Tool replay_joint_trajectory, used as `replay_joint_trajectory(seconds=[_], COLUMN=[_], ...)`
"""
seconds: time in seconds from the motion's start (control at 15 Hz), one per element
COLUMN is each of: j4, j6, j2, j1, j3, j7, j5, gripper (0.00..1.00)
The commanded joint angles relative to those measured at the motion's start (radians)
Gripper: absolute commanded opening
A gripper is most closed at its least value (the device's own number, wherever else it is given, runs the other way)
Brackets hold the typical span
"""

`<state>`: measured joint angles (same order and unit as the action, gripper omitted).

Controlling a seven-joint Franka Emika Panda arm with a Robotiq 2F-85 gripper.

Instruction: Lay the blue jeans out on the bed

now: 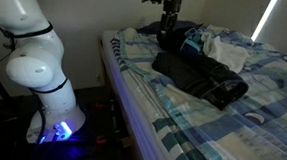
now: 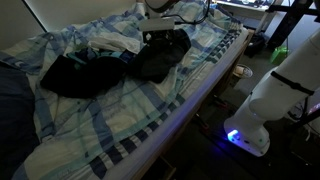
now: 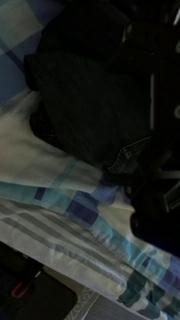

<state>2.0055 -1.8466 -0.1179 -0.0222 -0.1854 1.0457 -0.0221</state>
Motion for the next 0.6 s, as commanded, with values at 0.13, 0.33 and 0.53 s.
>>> replay_joint_trajectory(seconds=[0.13,0.33,0.53], j4=[-0.121,-0.089,-0.094], j6=[0.034,0.003,0.003], j2=[0.099,0.085,0.091], j1=[-0.021,-0.027,-0.029], j3=[0.036,0.048,0.048], j7=[0.158,0.125,0.126], j5=[-0.007,-0.002,-0.002], gripper=[1.00,1.00,1.00])
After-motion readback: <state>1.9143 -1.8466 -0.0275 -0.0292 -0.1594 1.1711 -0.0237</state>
